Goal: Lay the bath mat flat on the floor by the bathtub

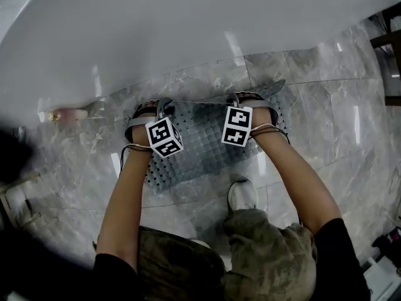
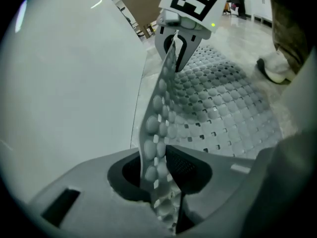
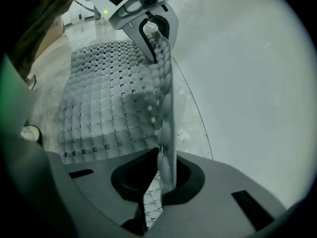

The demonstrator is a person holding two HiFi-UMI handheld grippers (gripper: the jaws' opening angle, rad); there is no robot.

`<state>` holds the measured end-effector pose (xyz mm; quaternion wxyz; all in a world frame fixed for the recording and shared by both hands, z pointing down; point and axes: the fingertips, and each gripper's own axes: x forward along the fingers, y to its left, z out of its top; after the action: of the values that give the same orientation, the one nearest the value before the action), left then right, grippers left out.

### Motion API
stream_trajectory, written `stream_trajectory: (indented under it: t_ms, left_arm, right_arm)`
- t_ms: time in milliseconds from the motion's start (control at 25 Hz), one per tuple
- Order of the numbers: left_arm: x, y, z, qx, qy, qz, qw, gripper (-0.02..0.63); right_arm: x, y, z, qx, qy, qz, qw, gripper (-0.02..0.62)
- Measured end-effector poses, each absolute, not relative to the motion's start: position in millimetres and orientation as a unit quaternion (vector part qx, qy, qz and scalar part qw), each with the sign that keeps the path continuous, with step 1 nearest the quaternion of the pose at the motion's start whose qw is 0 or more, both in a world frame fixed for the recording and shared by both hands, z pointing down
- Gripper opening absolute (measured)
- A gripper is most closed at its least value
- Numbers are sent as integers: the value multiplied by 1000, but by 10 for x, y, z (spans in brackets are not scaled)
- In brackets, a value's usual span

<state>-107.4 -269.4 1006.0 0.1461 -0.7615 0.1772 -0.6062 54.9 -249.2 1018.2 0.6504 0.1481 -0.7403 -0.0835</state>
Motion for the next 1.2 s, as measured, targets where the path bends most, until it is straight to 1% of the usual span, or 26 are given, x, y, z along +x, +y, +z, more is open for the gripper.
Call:
stream_trajectory:
  t_ms: [80, 200, 320, 360, 440, 480, 520, 560, 720, 800, 880, 1000, 1080, 1200]
  left_arm:
    - [-1081, -2761, 10135, -760, 195, -604, 140, 112]
    - [-1125, -2875, 10175, -765, 221, -593, 117, 178]
    - [-1203, -2954, 10215, -770, 252, -581, 76, 238]
    - [-1212, -2966, 10235, -771, 259, -578, 64, 262]
    - [-1208, -2952, 10289, -773, 260, -577, 53, 275]
    - [-1212, -2920, 10320, -772, 254, -580, 52, 298]
    - [-1221, -2884, 10347, -771, 248, -584, 52, 305]
    - [-1233, -2858, 10362, -771, 244, -585, 52, 307]
    - [-1262, -2847, 10317, -787, 258, -560, 23, 313]
    - [-1271, -2878, 10250, -799, 280, -532, -5, 314]
    - [-1319, -2987, 10163, -806, 320, -496, -42, 316]
    - [-1473, -3071, 10125, -802, 374, -455, -100, 316]
    - [-1560, -3059, 10127, -799, 381, -451, -114, 316]
    - [-1743, -3025, 10075, -799, 368, -462, -110, 316]
  right_arm:
    - [546, -2552, 10226, 158, -735, -103, 651, 25]
    - [542, -2640, 10258, 183, -721, -144, 652, 25]
    - [546, -2738, 10305, 195, -709, -196, 649, 28]
    - [557, -2772, 10312, 201, -709, -205, 644, 53]
    - [571, -2829, 10308, 219, -715, -206, 631, 129]
    - [567, -2853, 10298, 232, -719, -202, 623, 158]
    - [561, -2884, 10276, 247, -723, -199, 614, 207]
    - [559, -2929, 10233, 265, -726, -198, 603, 229]
    - [572, -3124, 9961, 348, -728, -207, 552, 273]
    - [590, -3169, 9813, 396, -739, -181, 514, 288]
    - [605, -3198, 9709, 425, -756, -137, 479, 290]
    - [570, -3079, 9867, 421, -786, -39, 451, 288]
    - [590, -2947, 10068, 409, -794, 15, 450, 288]
    - [665, -2800, 10257, 398, -799, 65, 447, 288]
